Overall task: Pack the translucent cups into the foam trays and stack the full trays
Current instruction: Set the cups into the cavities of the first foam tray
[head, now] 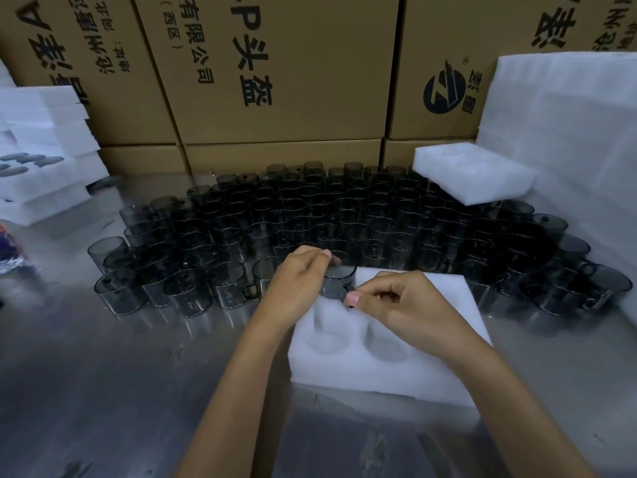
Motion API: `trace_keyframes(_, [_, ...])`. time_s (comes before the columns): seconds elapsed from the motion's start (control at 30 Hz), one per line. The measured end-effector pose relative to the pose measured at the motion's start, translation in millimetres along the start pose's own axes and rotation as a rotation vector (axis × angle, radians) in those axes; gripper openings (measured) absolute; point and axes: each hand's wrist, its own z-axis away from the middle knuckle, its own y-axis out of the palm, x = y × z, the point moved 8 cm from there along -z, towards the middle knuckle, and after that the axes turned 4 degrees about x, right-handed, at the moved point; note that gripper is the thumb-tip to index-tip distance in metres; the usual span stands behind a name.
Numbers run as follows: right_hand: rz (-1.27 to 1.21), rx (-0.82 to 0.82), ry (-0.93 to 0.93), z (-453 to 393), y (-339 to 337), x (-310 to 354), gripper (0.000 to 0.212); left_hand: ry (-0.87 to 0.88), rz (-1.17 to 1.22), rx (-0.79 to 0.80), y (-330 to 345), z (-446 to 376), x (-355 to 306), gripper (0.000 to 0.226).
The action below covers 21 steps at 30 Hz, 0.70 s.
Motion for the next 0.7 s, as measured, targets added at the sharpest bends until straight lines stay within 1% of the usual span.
trace_keyframes(0.13, [0.083,0.011,0.002,1.1,1.5,-0.3,0.011,0.024,-0.105,-0.029,-0.1,-2.1,1.2,0.033])
trace_keyframes(0.2, [0.090,0.014,0.012,2.0,0.6,0.2,0.012,0.021,-0.109,-0.049,-0.8,-0.9,1.1,0.030])
trace_keyframes(0.23, [0.070,-0.021,0.008,2.6,-2.9,1.3,0.012,0.021,-0.091,-0.056,-1.6,0.4,0.8,0.030])
trace_keyframes(0.27, [0.058,-0.098,-0.012,3.6,-10.0,3.7,0.013,0.024,-0.070,-0.061,-3.1,1.7,-0.2,0.031])
trace_keyframes(0.33, [0.103,-0.255,-0.113,7.8,-25.6,15.5,0.019,0.063,-0.075,-0.068,-10.0,5.8,-5.9,0.034])
trace_keyframes(0.37, [0.150,-0.249,-0.160,7.9,-27.1,22.4,0.028,0.099,-0.113,-0.071,-14.2,9.7,-10.3,0.037])
trace_keyframes(0.4, [0.216,-0.173,-0.194,6.3,-22.6,27.6,0.038,0.137,-0.164,-0.066,-17.6,15.1,-13.5,0.040])
trace_keyframes(0.47, [0.421,0.059,-0.237,2.4,-3.0,30.7,0.052,0.197,-0.277,-0.009,-17.6,27.6,-13.5,0.045])
trace_keyframes(0.5, [0.523,0.148,-0.249,2.3,6.4,28.9,0.055,0.211,-0.329,0.047,-13.5,33.7,-10.2,0.047])
trace_keyframes(0.53, [0.598,0.203,-0.254,3.1,13.1,25.8,0.057,0.217,-0.376,0.105,-8.2,39.4,-5.8,0.049])
trace_keyframes(0.6, [0.653,0.239,-0.241,4.7,19.5,20.4,0.056,0.223,-0.432,0.184,-0.1,46.9,0.8,0.054])
trace_keyframes(0.7, [0.691,0.235,-0.228,5.4,21.4,15.1,0.054,0.195,-0.462,0.212,2.1,48.1,5.1,0.061])
